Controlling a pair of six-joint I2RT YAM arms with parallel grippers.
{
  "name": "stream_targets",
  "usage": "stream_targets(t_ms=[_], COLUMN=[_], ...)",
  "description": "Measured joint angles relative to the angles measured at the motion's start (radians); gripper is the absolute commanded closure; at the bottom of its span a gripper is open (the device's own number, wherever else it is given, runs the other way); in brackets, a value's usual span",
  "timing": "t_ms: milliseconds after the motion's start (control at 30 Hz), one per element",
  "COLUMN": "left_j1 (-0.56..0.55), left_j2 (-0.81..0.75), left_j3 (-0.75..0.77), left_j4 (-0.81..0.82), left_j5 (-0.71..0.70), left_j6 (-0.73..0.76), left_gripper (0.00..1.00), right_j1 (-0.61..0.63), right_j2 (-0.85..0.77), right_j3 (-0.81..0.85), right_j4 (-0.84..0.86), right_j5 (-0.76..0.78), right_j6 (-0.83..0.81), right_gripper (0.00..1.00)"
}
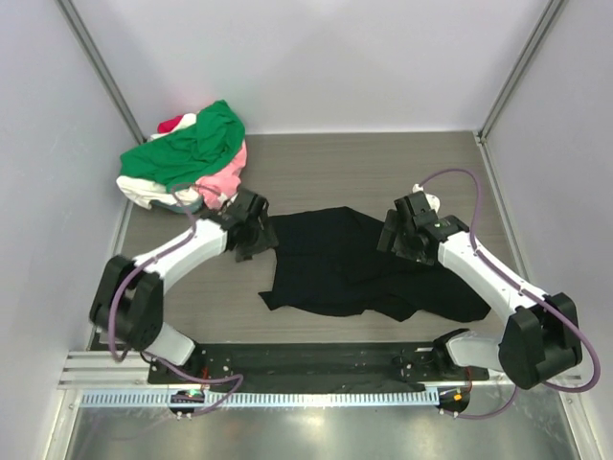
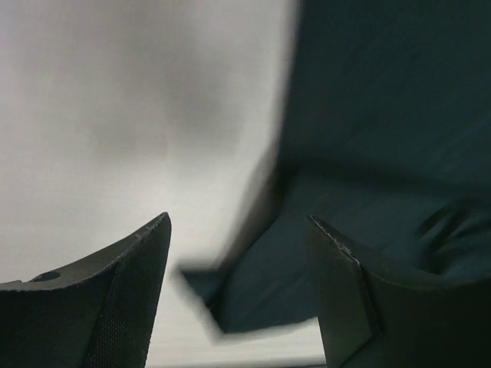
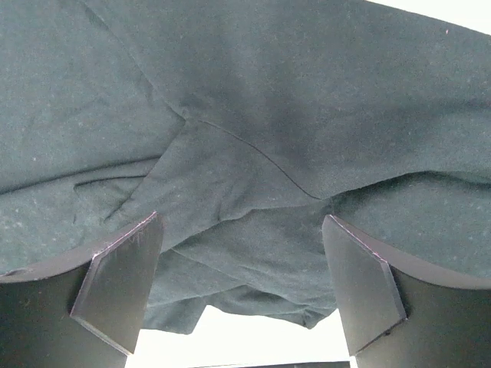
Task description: Fold and stack the t-shirts
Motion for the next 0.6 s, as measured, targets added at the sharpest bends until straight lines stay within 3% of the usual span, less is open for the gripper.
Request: stream_targets(t_ms=[333,433,467,533,600], left_j1=[0.081,0.086,0.086,0.086,0.086], left_j2=[0.501,0.557,0.578,0.605,0.618], left_j3=[0.414,0.502,0.525,0.553,0.555], left_j4=[0.080,0.068,0.074,0.080,0.094], left_j5=[-0.018,-0.019,-0.017,-0.016,-0.005], left_j6=[0.084,0.092,0.095,0.096,0.095], left_gripper=[0.32,0.37,0.41,0.69,0.83], right_j1=[-0.074,-0.083,-0.083,-0.083,-0.083], right_j2=[-0.100,-0.119,-0.120,-0.117,-0.113], right_j3=[-0.057,-0.057,-0.056,-0.056,-0.053], right_j4=[-0.003,-0.005,-0.005,-0.006,-0.007], right_j5=[0.023,0.020,0.017,0.012,0.011], right_j6=[-0.055,-0.063,-0.064,-0.067,-0.069], right_gripper=[0.09,0.09,0.09,0.09,0.09])
